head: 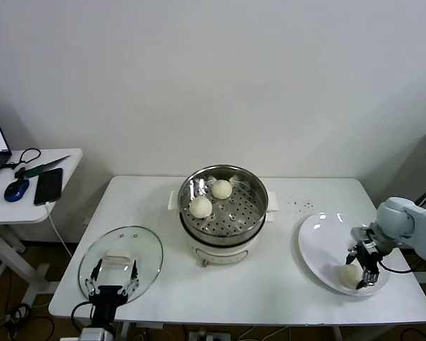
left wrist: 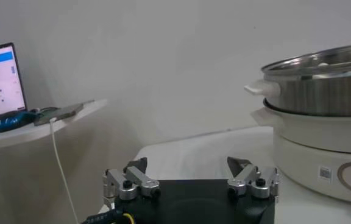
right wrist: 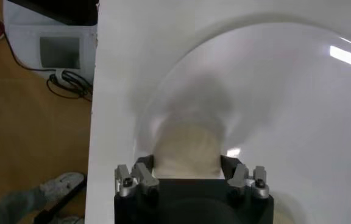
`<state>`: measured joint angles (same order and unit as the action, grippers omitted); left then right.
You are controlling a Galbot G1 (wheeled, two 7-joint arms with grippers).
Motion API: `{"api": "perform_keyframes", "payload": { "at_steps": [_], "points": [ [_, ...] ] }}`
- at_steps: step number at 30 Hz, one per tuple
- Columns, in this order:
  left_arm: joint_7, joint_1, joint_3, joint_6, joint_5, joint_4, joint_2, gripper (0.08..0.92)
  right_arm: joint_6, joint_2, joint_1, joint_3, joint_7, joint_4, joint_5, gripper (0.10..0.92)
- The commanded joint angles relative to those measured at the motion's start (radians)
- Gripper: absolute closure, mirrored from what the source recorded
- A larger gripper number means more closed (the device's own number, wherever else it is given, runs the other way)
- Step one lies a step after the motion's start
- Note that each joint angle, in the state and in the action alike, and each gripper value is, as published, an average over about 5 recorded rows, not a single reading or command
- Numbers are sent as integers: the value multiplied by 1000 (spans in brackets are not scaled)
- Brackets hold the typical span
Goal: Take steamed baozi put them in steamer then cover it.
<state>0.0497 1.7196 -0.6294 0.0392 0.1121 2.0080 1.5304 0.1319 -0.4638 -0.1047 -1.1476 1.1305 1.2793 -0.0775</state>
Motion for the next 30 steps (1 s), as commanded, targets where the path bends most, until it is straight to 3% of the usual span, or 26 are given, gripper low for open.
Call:
{"api": "perform_keyframes", "payload": {
  "at_steps": [1, 5, 9, 20, 30],
  "points": [
    [0, 3, 2, 1, 1, 0, -1, 177, -9, -6, -21, -9, 4, -6, -3, 350],
    [0, 0, 7, 0, 4, 2, -2, 177, -57, -21, -136, -83, 16, -14, -25, 367],
    [0, -1, 11, -1, 6, 3, -3, 177, -202, -72, -330, -197, 64, -44, -39, 372],
    [0, -7, 20, -5, 11, -3, -5, 177, -581, -409, -744, -344, 166, -134, 1, 353],
    [0, -7, 18, -7, 9, -5, -7, 177, -665, -692, -738, -252, 165, -133, -8, 347]
  ]
}}
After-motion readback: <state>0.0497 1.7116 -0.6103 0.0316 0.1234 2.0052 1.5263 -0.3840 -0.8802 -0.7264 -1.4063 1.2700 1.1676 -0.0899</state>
